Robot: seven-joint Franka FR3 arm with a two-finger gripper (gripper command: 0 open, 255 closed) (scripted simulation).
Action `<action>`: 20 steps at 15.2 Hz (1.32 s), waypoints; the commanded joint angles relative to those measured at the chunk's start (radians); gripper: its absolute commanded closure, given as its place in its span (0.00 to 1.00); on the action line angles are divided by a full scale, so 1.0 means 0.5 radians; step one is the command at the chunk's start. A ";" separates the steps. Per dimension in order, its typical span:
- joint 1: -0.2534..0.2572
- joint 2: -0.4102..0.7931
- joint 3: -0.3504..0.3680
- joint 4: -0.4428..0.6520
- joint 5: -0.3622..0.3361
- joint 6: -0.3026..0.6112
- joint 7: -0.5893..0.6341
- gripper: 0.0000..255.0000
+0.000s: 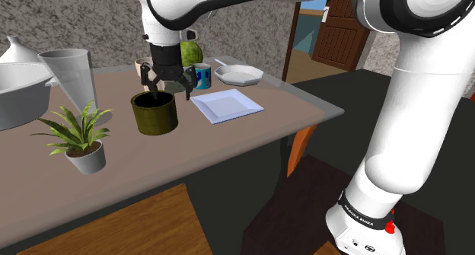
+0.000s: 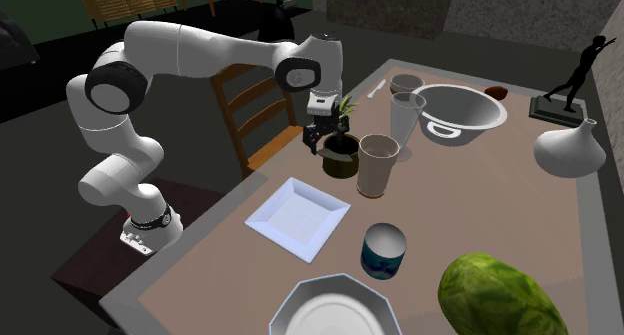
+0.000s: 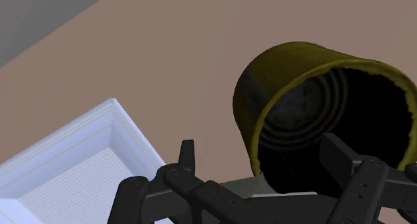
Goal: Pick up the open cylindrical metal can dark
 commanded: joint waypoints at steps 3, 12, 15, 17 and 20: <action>-0.001 0.012 -0.003 -0.080 -0.009 0.091 0.011 0.00; -0.002 0.013 -0.004 -0.083 -0.010 0.095 0.010 1.00; 0.000 0.008 -0.002 -0.057 -0.006 0.065 0.008 1.00; 0.001 0.003 0.000 -0.009 -0.002 0.013 0.004 1.00; 0.003 -0.001 0.002 0.066 0.002 -0.066 -0.002 1.00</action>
